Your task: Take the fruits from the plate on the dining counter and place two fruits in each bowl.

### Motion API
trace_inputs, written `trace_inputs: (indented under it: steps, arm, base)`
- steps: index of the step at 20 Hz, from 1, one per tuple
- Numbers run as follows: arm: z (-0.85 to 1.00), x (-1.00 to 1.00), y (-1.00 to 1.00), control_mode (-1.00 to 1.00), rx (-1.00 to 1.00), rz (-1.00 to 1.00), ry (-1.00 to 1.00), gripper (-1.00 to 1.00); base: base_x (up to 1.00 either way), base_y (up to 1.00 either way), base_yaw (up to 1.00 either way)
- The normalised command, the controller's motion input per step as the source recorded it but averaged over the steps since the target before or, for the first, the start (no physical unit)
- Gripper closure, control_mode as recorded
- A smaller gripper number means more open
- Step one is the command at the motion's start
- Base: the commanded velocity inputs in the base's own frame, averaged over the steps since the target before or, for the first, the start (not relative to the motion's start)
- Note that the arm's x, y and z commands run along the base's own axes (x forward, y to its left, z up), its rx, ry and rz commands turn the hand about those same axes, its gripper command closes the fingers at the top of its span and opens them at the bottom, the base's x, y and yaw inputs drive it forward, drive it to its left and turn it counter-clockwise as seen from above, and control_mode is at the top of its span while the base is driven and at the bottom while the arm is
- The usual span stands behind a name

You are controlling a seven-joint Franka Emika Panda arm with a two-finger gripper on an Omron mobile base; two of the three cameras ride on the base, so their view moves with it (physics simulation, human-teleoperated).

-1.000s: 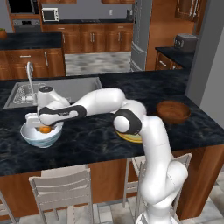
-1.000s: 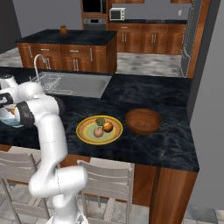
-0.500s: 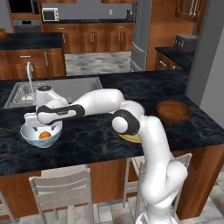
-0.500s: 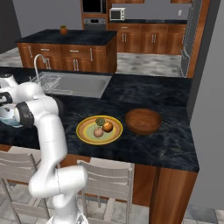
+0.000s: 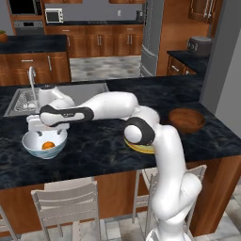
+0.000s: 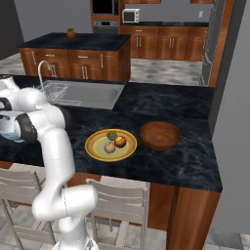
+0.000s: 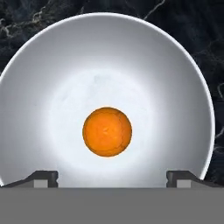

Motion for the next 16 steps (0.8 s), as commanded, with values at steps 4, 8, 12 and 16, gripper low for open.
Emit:
trace_inputs:
  steps: [4,8,12,16]
  arm:
    - [0.24,-0.51,-0.79,-1.0,0.0,0.0,-0.02,-1.0]
    - [0.05,-0.57,-0.96,-1.0,0.0,-0.04,-0.02,-1.0]
    - [0.0,-0.54,-1.0,-1.0,0.0,-0.05,0.0,-1.0]
    - [0.0,-0.51,-1.0,-1.0,0.0,-0.08,-0.02,-1.0]
  base:
    - [0.0,0.0,0.0]
    - [0.0,0.0,0.0]
    - [0.0,0.0,0.0]
    - [0.0,0.0,0.0]
